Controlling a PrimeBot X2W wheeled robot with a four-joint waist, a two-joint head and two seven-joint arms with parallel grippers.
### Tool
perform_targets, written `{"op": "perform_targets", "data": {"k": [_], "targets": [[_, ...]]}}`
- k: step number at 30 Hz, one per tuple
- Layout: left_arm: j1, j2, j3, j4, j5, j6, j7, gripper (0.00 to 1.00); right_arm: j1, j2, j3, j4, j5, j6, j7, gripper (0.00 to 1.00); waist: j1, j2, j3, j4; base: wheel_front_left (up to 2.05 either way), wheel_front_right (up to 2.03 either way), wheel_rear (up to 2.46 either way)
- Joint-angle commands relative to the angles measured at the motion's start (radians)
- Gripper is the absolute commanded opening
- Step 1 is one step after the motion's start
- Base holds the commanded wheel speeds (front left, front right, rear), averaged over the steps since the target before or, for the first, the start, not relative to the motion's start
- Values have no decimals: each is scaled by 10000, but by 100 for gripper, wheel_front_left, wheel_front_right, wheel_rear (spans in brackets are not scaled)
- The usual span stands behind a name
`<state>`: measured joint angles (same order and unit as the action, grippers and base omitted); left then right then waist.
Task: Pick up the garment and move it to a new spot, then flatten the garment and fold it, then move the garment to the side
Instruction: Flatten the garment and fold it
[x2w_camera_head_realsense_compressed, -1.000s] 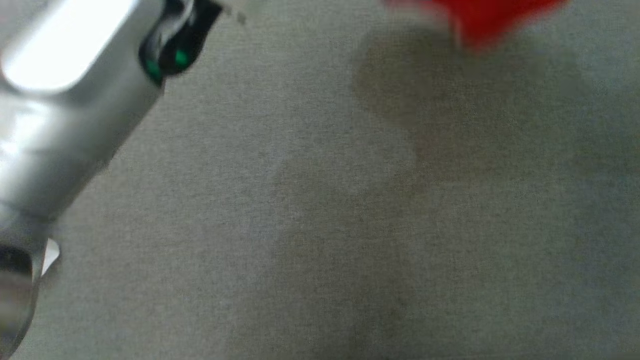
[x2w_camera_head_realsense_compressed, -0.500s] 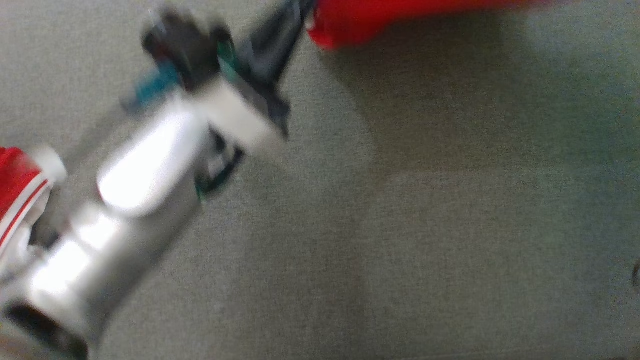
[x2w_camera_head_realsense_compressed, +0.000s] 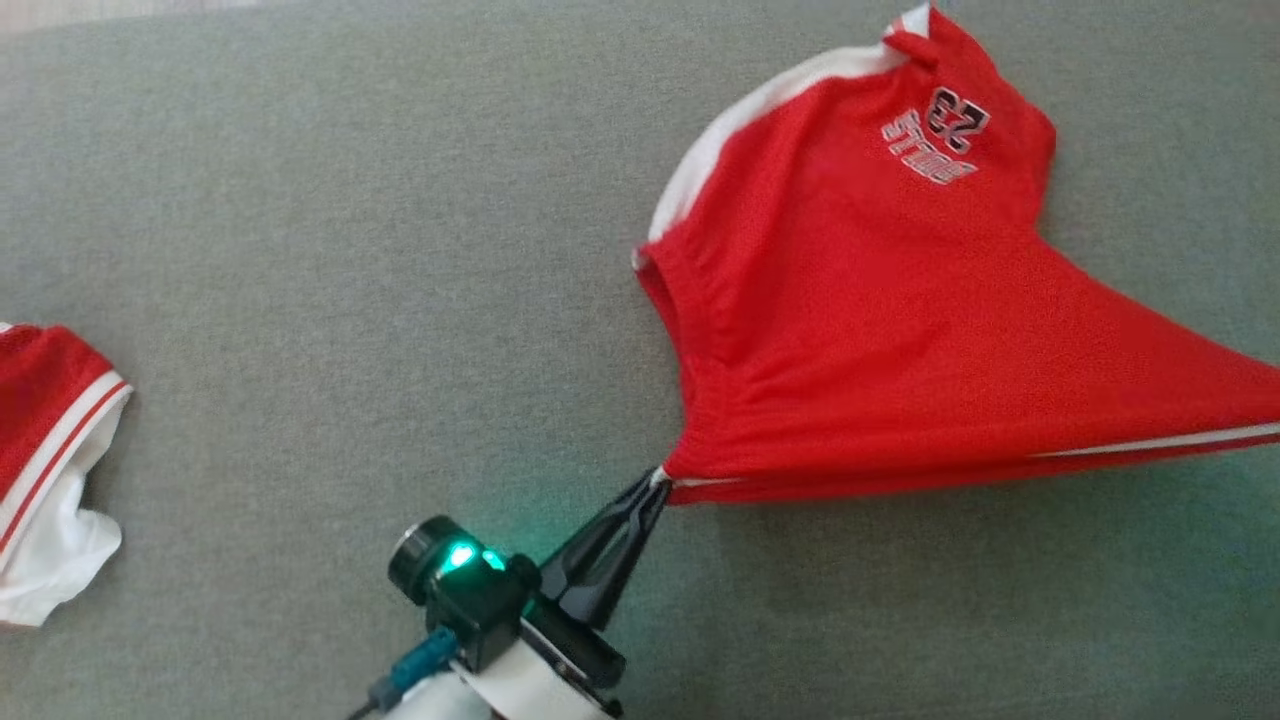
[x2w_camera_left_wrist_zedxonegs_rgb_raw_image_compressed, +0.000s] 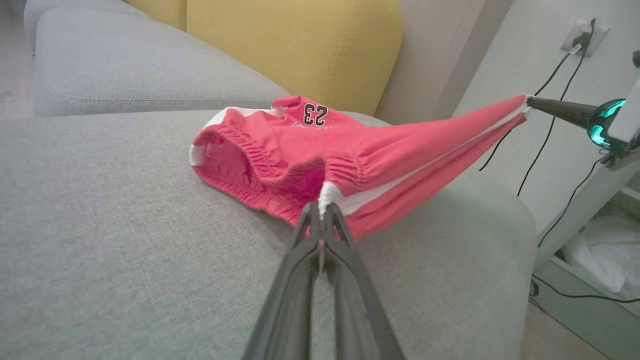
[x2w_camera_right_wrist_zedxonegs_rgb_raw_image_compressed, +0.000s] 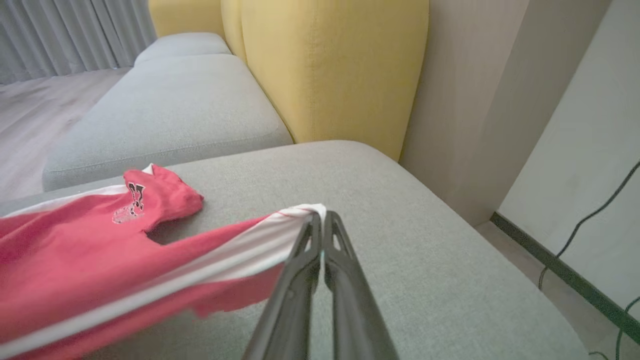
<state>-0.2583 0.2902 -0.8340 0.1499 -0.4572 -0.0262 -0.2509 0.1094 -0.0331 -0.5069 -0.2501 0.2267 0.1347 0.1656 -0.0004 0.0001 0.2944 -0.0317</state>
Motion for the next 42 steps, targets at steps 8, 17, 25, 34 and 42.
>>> {"op": "perform_targets", "data": {"k": [8,17,25,34,42], "targets": [[-160,-550,1172,-338,27,-424,-108,0,-1328,-516,-521,-723,-353,-40,602,0,4,-1,6,635,0,0,0],[-2581,-1779,1351,1020,-1084,-892,341,0,-4421,-1920,557,1633,-1168,-40,1324,0,4,-1,650,1475,0,0,0],[-4693,-2162,1360,2923,-1931,-994,1301,0,-7461,-3083,2259,4988,-1628,-40,1325,0,4,-1,1604,1864,0,0,0],[-5131,-2316,1299,3959,-2243,-880,1219,100,-9221,-3163,3598,7682,-1779,-40,662,100,4,-1,1864,2240,0,0,0],[-4354,-2338,1530,3813,-1807,-209,-5,100,-8665,-3351,4012,8280,-308,-40,-98,100,4,-1,1213,2403,0,0,0]]}}
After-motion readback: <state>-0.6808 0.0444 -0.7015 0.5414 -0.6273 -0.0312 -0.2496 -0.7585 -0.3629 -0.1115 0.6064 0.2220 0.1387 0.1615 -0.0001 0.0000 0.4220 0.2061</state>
